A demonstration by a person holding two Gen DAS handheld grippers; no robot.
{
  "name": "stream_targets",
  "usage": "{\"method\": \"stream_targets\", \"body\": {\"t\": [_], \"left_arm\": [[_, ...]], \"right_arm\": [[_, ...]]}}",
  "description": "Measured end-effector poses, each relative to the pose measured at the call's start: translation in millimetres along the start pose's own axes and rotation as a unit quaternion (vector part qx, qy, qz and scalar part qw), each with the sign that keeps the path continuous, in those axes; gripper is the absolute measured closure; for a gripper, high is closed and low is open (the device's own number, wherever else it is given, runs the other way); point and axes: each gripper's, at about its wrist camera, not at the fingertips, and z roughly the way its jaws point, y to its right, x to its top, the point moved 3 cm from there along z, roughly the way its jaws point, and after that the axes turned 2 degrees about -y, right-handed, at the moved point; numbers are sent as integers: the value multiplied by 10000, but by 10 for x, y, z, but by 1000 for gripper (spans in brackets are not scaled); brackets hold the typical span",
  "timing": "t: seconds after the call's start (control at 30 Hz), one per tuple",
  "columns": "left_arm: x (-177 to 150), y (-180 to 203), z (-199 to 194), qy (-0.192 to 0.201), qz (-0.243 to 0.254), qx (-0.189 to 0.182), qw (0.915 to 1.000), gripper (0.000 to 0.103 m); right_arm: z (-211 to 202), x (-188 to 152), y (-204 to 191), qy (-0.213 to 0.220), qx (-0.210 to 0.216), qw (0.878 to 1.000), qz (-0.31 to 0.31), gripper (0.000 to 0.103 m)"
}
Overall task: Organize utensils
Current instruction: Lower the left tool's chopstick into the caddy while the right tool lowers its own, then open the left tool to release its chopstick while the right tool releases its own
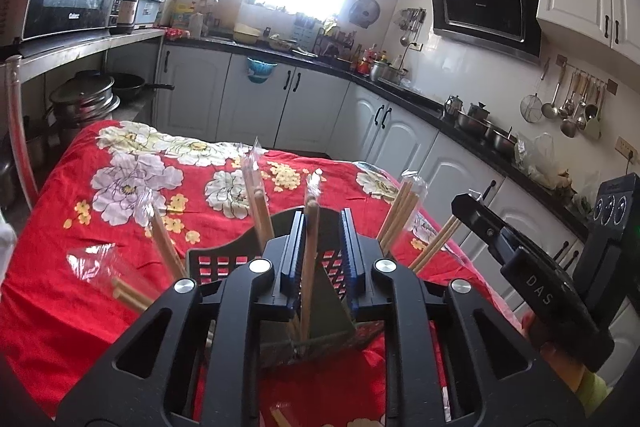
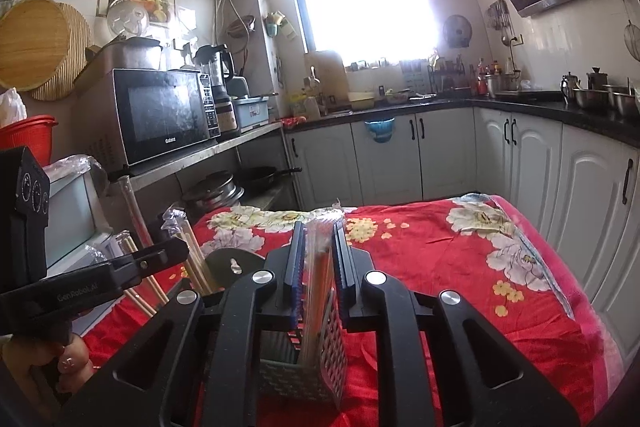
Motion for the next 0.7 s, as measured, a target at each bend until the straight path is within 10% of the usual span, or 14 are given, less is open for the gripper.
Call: {"method": "stream_targets", "body": {"t": [0.7], "left_arm": [[-146,-26,-269,-85,-155,-4,9998,56]], "right_arm": [[-280,-137,3,-196,-28,9997,106,70]]}}
